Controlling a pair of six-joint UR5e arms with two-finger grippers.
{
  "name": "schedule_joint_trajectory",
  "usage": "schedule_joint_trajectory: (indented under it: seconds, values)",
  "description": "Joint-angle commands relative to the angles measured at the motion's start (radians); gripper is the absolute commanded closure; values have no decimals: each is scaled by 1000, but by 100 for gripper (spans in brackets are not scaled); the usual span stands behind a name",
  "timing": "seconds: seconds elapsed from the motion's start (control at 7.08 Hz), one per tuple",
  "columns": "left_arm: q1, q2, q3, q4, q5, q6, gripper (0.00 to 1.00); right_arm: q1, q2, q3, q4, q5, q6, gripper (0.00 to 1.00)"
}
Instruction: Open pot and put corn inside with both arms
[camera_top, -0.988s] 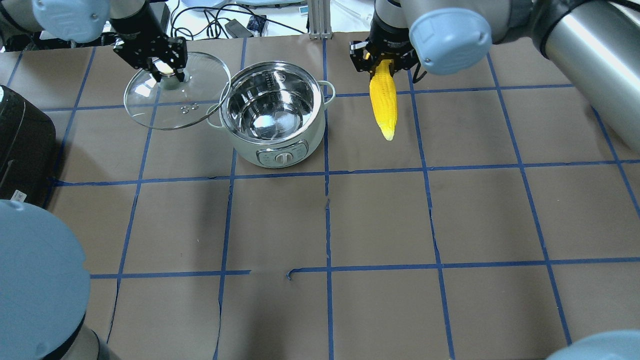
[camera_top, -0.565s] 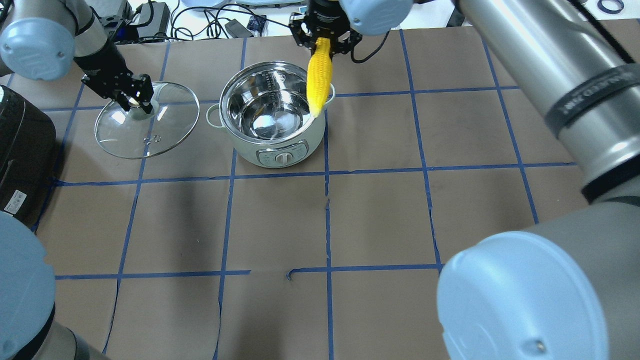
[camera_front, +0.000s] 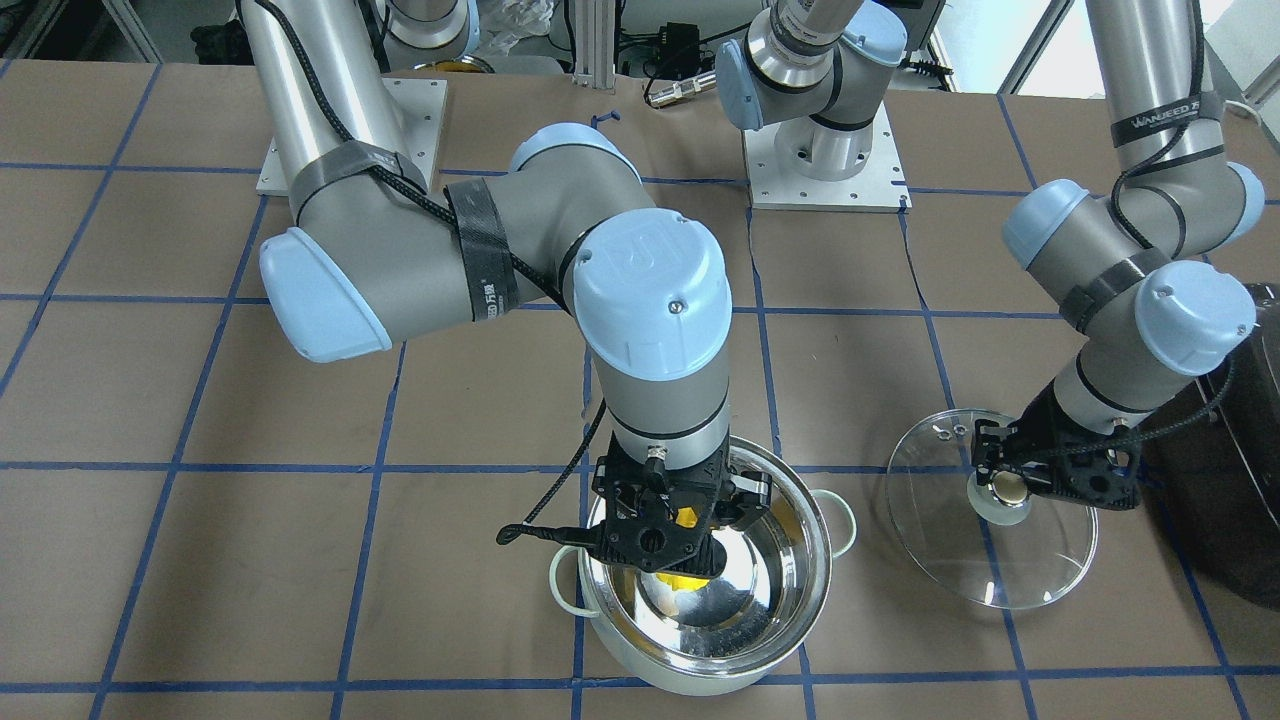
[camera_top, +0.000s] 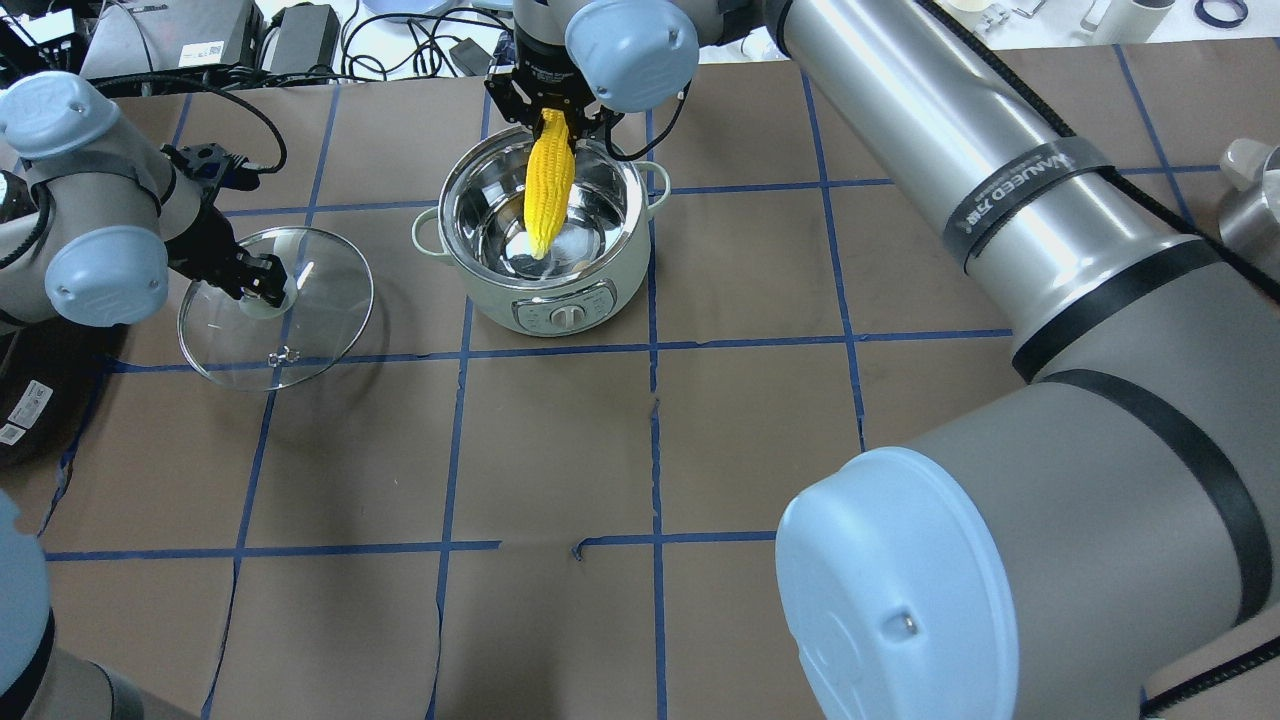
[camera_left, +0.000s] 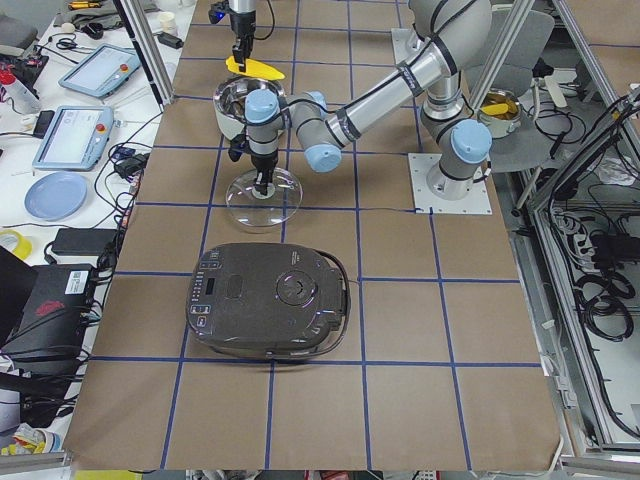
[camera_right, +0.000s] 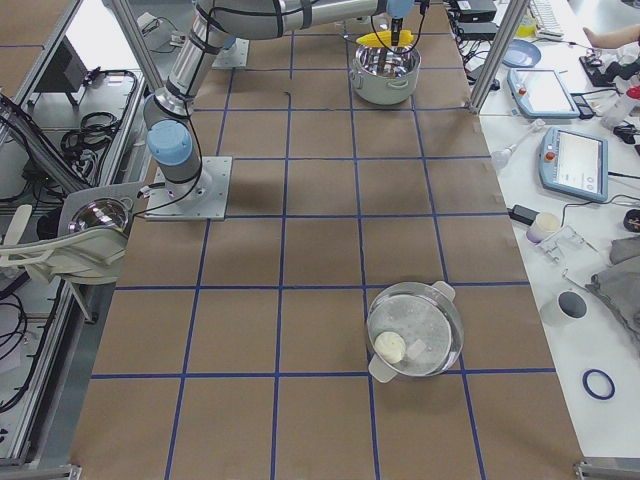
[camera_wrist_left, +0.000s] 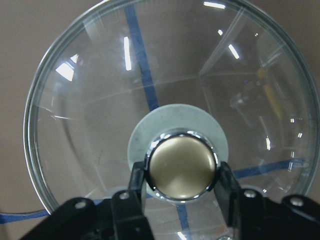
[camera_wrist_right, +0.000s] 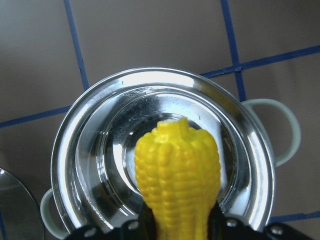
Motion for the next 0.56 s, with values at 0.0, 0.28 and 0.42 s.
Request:
schedule_joint_trajectory:
  seconds: [0.0,0.28,0.42]
  values:
    - [14,18,-81,67,-2,12,100,12,20,9,-31,1,-13,43]
    - [14,18,-105,106,1,26,95,16,14,68,-115,3,-12,6]
    - [15,17,-99,103,10,36,1,17,11,85,-167,1,-41,0]
